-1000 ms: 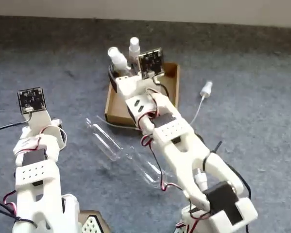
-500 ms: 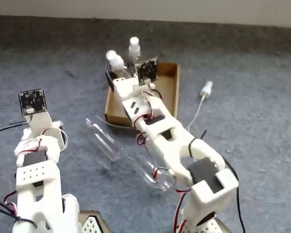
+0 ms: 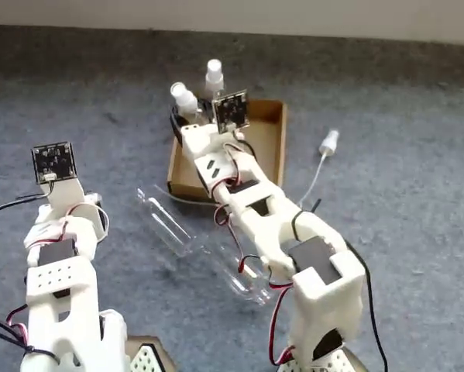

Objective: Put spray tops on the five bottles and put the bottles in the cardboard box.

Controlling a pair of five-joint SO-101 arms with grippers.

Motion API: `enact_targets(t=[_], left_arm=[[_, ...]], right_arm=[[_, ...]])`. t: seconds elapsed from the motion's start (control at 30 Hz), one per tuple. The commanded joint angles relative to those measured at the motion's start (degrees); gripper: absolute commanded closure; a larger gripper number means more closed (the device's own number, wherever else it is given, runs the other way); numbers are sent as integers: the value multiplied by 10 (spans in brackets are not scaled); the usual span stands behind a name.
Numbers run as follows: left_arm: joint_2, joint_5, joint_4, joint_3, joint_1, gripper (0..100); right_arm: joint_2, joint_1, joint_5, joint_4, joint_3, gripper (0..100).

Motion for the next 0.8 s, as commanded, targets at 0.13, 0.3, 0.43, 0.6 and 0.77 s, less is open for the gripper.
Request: enact_targets(t=[0.13, 0.3, 0.43, 0.6, 0.77], left_arm=[[-8, -4, -11, -3, 15, 902], [-8, -4, -11, -3, 15, 902], [-8, -4, -11, -3, 15, 902], [-8, -4, -11, -3, 15, 902], [-8, -4, -11, -3, 15, 902]], right_arm=[[-9, 7, -6, -14, -29, 991], [-9, 7, -6, -13, -29, 991], [-9, 7, -6, -13, -29, 948], [-9, 0, -6, -13, -29, 872], [-9, -5, -6, -13, -29, 868]])
